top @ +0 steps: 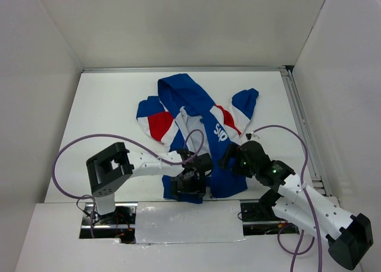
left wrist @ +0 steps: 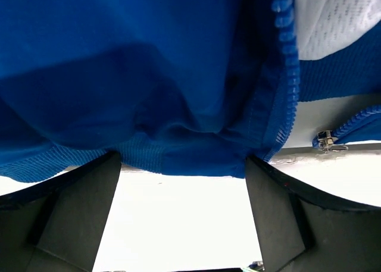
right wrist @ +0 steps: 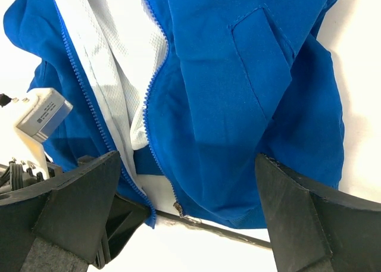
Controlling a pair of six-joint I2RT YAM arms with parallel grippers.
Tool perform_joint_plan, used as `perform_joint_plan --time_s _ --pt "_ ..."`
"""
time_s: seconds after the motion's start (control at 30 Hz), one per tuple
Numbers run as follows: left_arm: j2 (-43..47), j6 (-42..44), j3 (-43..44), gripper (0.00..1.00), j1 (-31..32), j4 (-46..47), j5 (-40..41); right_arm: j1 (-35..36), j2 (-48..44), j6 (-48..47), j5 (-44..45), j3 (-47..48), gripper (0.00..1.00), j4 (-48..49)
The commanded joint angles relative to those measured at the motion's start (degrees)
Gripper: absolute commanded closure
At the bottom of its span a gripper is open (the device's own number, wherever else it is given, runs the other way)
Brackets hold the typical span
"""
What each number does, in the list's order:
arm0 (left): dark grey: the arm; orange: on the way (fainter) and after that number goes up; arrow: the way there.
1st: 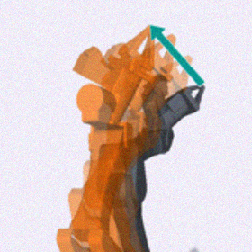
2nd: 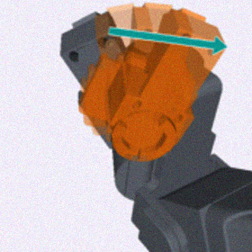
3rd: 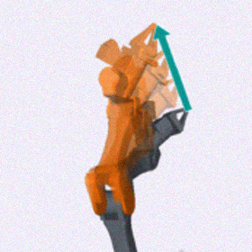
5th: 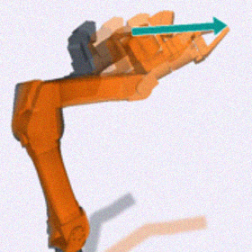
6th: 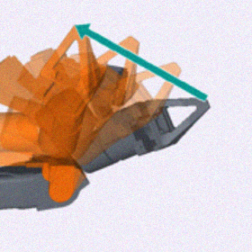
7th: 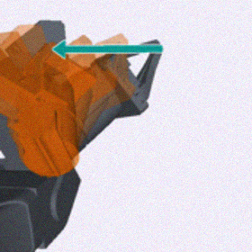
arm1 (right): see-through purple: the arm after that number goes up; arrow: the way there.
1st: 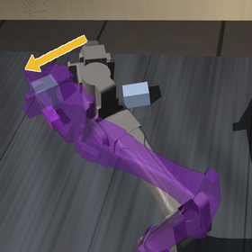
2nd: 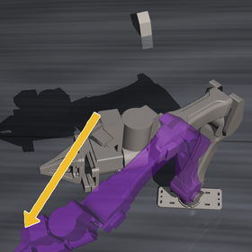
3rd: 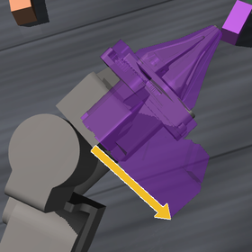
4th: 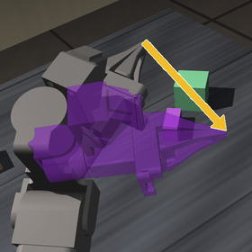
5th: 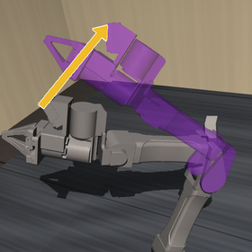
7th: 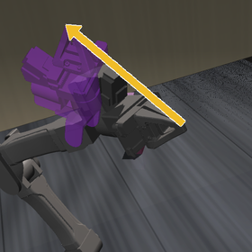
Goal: Zip up the jacket
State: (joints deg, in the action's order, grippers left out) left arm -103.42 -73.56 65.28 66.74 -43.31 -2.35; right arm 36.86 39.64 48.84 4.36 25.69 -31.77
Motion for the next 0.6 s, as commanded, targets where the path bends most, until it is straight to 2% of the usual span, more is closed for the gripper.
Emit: perform_joint_plan --time_s 0.0,0.4,0.47,0.5,0.53,0.57 --pt "-2.4 0.2 1.3 0.02 0.9 1.2 0.2 0.0 -0.1 0.6 1.6 -0.3 0.00 0.7" --pt "-14.7 -1.8 5.3 0.02 0.4 2.3 0.3 0.0 -0.4 1.3 3.2 -1.7 0.00 0.9" --pt "-15.9 -0.4 4.7 0.07 -0.3 5.3 -1.3 -0.3 -0.4 1.5 3.5 -2.0 0.00 1.2" --pt "-16.4 0.1 4.2 0.19 -1.3 6.5 -1.8 -0.3 -0.2 1.5 3.7 -2.0 0.00 1.4" --pt "-16.3 1.0 2.8 0.25 -1.9 7.9 -2.1 -0.2 0.1 1.4 3.9 -1.9 0.00 1.5" --pt "-16.2 1.3 2.1 0.38 -2.7 9.8 -3.1 -0.1 0.2 1.3 3.8 -1.9 0.00 1.7"
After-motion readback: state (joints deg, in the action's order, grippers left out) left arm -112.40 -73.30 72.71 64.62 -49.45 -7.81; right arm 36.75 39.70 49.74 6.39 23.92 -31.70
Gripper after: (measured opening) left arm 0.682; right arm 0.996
